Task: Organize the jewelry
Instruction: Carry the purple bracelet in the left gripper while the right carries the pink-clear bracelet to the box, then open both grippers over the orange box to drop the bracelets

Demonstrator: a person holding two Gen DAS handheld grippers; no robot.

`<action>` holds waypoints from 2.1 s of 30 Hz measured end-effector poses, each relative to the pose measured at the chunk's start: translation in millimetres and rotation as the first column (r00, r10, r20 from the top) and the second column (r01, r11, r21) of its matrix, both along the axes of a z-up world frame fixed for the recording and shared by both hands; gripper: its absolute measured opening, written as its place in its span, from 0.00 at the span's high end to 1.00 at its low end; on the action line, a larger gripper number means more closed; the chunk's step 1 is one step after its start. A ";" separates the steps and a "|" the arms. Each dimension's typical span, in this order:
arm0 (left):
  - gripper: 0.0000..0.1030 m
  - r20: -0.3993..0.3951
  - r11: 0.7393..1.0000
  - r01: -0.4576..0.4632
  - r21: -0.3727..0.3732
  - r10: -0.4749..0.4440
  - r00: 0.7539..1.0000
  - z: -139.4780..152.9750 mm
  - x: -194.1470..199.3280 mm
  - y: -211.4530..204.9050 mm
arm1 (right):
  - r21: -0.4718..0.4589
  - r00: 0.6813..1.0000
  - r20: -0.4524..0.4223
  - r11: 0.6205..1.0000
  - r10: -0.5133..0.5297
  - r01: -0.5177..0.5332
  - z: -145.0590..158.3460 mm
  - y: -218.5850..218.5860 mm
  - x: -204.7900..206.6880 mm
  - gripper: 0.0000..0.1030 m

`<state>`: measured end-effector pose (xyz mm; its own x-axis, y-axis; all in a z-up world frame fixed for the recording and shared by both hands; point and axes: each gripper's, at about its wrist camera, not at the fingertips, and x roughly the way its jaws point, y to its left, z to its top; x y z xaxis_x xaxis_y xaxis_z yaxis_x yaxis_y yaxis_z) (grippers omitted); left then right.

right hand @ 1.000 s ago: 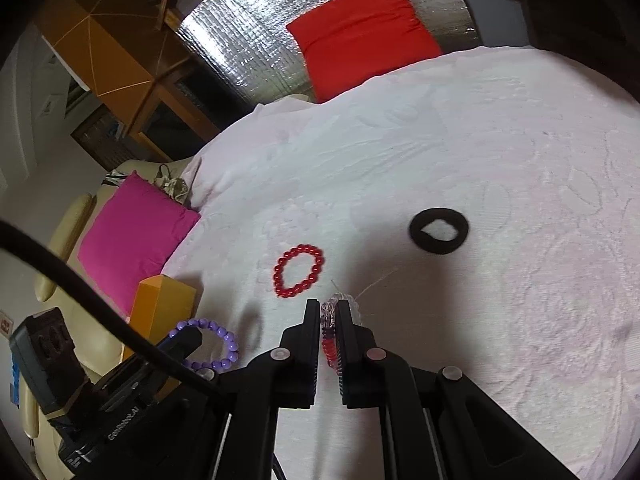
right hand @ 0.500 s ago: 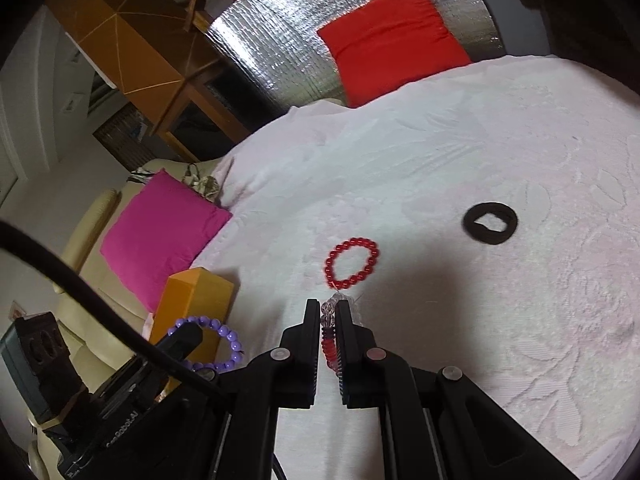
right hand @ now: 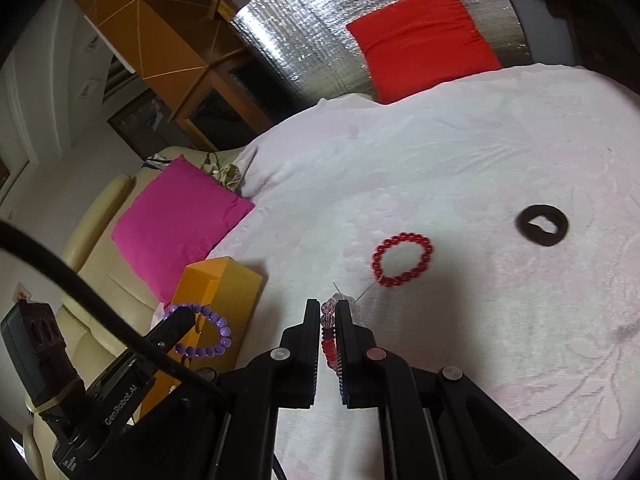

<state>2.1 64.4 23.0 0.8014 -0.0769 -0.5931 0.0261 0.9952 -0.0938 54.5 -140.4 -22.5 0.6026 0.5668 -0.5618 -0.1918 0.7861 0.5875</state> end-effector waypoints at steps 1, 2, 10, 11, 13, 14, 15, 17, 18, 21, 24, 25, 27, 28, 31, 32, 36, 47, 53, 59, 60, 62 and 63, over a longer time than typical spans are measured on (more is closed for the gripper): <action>0.91 0.002 1.000 -0.005 0.000 0.005 1.000 0.2 -0.6 1.9 | 0.002 1.000 0.002 1.000 0.007 -0.007 0.9 4.1 0.2 0.92; 0.91 0.004 1.000 -0.010 0.000 0.010 1.000 0.9 -1.0 4.2 | 0.004 1.000 0.004 1.000 0.011 -0.011 1.3 6.5 0.2 0.92; 0.90 0.022 0.999 -0.046 0.006 0.046 0.999 5.5 -4.1 20.5 | 0.015 0.998 0.033 0.999 0.051 -0.051 9.2 32.1 -0.1 0.92; 0.90 0.024 0.999 -0.050 0.007 0.050 0.998 6.1 -4.2 21.1 | 0.019 0.998 0.037 0.998 0.058 -0.058 10.3 36.3 -0.4 0.92; 0.90 0.037 0.998 -0.062 0.009 0.062 0.997 8.8 -6.5 25.0 | 0.020 0.997 0.047 0.998 0.065 -0.066 12.5 42.6 -1.2 0.92; 0.90 0.043 0.998 -0.066 0.008 0.066 0.997 10.3 -7.3 26.9 | 0.023 0.996 0.052 0.997 0.068 -0.069 13.9 46.0 -1.7 0.92; 0.90 0.048 0.997 -0.071 0.007 0.071 0.996 11.7 -8.3 28.5 | 0.031 0.996 0.057 0.997 0.070 -0.072 15.2 49.1 -2.2 0.92; 0.90 0.064 0.996 -0.089 0.008 0.088 0.994 15.4 -11.5 34.0 | 0.040 0.995 0.071 0.996 0.074 -0.077 18.7 55.1 -3.5 0.92; 0.90 0.070 0.995 -0.098 0.007 0.097 0.993 17.1 -13.0 37.0 | 0.044 0.994 0.077 0.996 0.077 -0.080 21.1 57.6 -4.0 0.92; 0.90 0.083 0.990 -0.137 -0.017 0.138 0.987 23.6 -19.4 51.9 | 0.066 0.990 0.103 0.992 0.099 -0.107 29.4 68.9 -5.8 0.92; 0.90 0.087 0.978 -0.202 -0.047 0.205 0.975 28.8 -30.3 72.2 | 0.067 0.983 0.122 0.987 0.135 -0.144 37.6 84.9 -4.9 0.92; 0.91 0.085 0.971 -0.230 -0.059 0.234 0.968 29.9 -35.5 80.6 | 0.063 0.981 0.127 0.986 0.147 -0.156 40.9 91.9 -4.6 0.92; 0.90 0.078 0.960 -0.275 -0.059 0.279 0.957 30.0 -43.6 92.1 | 0.060 0.976 0.134 0.981 0.174 -0.183 47.1 105.9 -4.1 0.92; 0.90 0.071 0.950 -0.308 -0.049 0.311 0.948 28.5 -49.7 100.3 | 0.057 0.973 0.136 0.979 0.187 -0.196 49.9 112.5 -3.7 0.92; 0.90 0.029 0.924 -0.376 -0.066 0.378 0.925 18.3 -65.3 128.1 | 0.039 0.961 0.145 0.969 0.236 -0.244 62.4 138.9 -2.3 0.92; 0.91 0.012 0.914 -0.400 -0.069 0.402 0.916 14.7 -68.7 136.3 | 0.034 0.956 0.150 0.965 0.253 -0.260 66.7 149.2 -2.3 0.92; 0.91 -0.056 0.885 -0.459 -0.076 0.456 0.888 -1.8 -76.8 163.2 | 0.003 0.933 0.161 0.945 0.323 -0.328 78.5 187.8 -7.0 0.92; 0.90 -0.288 0.879 -0.457 -0.136 0.406 0.867 -50.3 -60.3 180.0 | -0.091 0.898 0.026 0.896 0.439 -0.436 36.9 269.7 0.8 0.92; 0.90 -0.347 0.884 -0.451 -0.122 0.388 0.854 -65.2 -56.5 178.1 | -0.157 0.894 -0.084 0.880 0.440 -0.448 1.9 289.7 21.1 0.92; 0.90 -0.382 0.879 -0.468 -0.091 0.403 0.832 -72.7 -53.4 178.8 | -0.239 0.909 -0.126 0.877 0.397 -0.416 -6.5 293.3 34.8 0.90; 0.87 -0.384 0.878 -0.470 -0.087 0.406 0.829 -73.2 -52.3 179.9 | -0.251 0.918 -0.125 0.883 0.377 -0.397 -5.1 290.7 37.1 0.89; 0.69 -0.387 0.875 -0.479 -0.064 0.421 0.820 -73.5 -51.2 179.9 | -0.238 0.925 -0.108 0.894 0.365 -0.380 0.4 283.7 39.5 0.88; 0.54 -0.383 0.874 -0.482 -0.057 0.427 0.819 -72.6 -51.0 179.6 | -0.230 0.930 -0.092 0.901 0.355 -0.367 4.4 278.3 40.4 0.83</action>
